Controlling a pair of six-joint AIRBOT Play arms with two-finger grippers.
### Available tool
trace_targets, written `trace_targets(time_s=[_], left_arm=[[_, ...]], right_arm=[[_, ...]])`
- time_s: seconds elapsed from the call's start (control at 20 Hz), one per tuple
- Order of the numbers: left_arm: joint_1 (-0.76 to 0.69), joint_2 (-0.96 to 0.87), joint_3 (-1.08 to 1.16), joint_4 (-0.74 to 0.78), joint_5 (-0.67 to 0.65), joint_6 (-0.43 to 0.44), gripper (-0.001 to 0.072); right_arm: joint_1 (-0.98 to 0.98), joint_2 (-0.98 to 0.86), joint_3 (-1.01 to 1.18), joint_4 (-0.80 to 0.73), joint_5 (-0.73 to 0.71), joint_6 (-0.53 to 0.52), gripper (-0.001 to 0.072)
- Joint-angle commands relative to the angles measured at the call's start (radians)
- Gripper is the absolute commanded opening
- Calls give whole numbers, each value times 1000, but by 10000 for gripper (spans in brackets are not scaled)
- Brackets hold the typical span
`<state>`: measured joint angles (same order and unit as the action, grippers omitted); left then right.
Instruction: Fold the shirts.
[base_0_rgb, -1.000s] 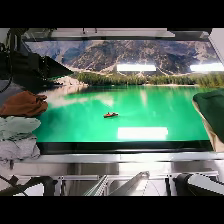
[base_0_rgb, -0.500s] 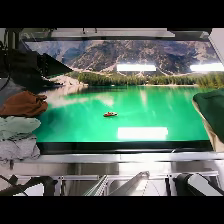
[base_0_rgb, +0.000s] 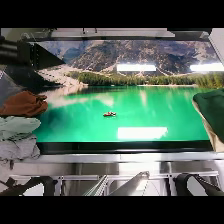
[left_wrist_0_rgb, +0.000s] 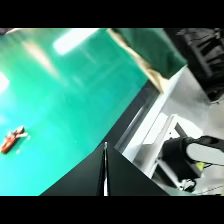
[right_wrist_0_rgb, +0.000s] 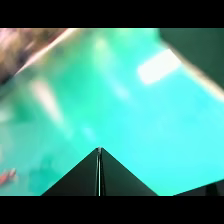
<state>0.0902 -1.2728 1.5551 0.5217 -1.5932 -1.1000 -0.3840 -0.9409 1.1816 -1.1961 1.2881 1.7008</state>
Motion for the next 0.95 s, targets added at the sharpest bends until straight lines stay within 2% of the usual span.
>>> trace_targets(time_s=[0.0,0.15,0.3,0.5,0.9], left_arm=[[-1,174,-250,90,28,0,8],[0,384,-596,89,106,-1,9],[0,530,-836,90,161,-1,16],[0,597,-922,89,162,-8,16],[0,668,-923,87,190,-9,16]], right_arm=[[334,48,-84,48,-11,44,26],[583,154,-294,45,-146,75,26],[664,178,-426,46,-226,94,26],[664,166,-431,69,-222,94,27],[664,166,-431,76,-222,94,27]])
